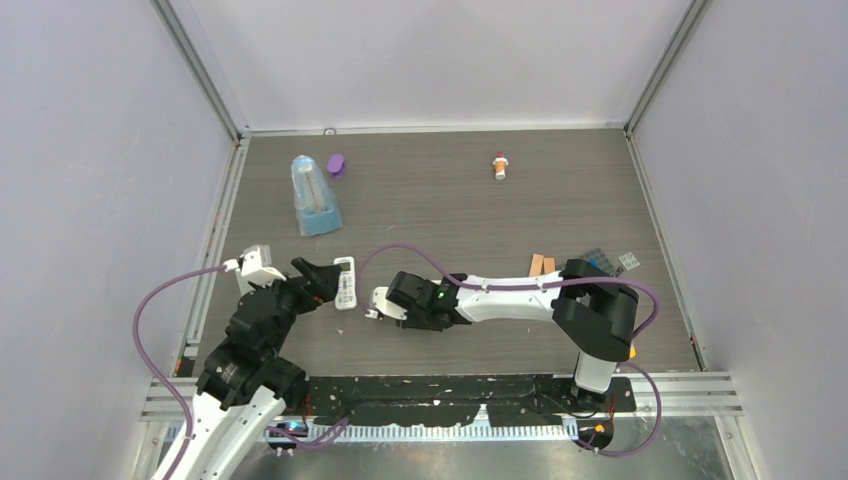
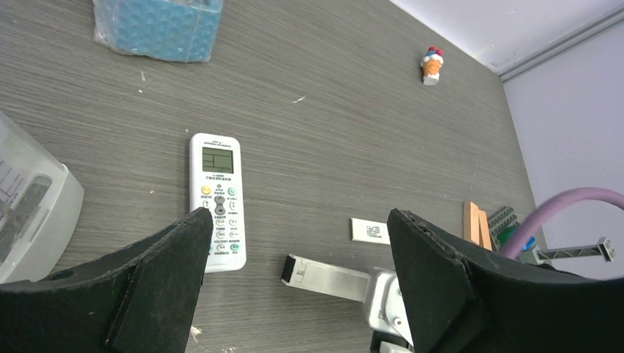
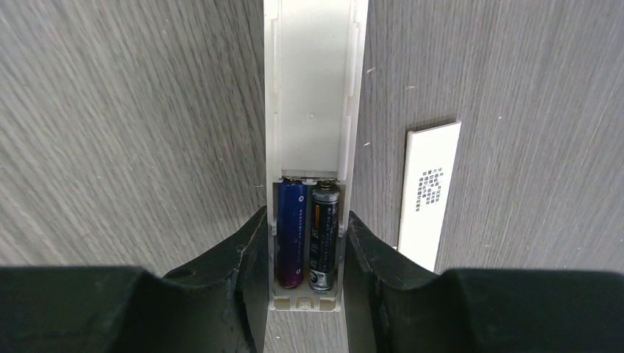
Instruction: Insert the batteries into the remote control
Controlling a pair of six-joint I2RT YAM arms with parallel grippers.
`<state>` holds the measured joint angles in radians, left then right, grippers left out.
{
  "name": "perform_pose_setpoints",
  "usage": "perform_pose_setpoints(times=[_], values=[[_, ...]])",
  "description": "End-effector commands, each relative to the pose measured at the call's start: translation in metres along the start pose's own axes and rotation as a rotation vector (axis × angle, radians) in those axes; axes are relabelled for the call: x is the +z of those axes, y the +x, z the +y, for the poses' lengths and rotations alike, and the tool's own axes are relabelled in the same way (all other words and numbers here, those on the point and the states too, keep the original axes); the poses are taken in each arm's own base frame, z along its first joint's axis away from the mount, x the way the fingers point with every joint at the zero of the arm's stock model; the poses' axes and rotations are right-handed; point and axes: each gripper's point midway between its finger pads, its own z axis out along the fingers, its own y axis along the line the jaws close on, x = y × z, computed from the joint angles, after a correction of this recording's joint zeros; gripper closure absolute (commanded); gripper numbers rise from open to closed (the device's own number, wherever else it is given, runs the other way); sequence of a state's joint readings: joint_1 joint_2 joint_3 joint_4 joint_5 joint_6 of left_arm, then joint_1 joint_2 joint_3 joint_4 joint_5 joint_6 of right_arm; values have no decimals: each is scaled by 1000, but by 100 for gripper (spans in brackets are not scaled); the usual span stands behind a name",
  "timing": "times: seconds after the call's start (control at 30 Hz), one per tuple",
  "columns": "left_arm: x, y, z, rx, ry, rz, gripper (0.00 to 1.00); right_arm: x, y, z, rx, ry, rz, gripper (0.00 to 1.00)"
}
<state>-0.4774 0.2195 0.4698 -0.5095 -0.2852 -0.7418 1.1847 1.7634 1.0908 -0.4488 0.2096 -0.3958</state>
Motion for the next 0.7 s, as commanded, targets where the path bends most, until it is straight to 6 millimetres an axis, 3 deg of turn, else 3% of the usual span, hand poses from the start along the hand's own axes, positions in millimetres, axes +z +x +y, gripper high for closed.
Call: perform_pose_setpoints(times=[0.0, 0.2, 0.37, 0.47, 0.67], values=[[-3, -11, -14, 13, 57, -20, 10, -2, 0, -9, -33, 9, 9, 75], [0, -9, -15, 16, 55, -7, 10, 6, 7, -5, -41, -27, 61, 69], [0, -11, -15, 18, 51, -12, 9, 5, 10, 0, -18, -63, 109, 50], [0, -12, -15, 23, 46, -16, 9, -1, 8, 1, -15, -75, 100, 42], [1, -15, -15, 30, 39, -17, 9, -20, 6, -9, 6, -63, 81, 36]])
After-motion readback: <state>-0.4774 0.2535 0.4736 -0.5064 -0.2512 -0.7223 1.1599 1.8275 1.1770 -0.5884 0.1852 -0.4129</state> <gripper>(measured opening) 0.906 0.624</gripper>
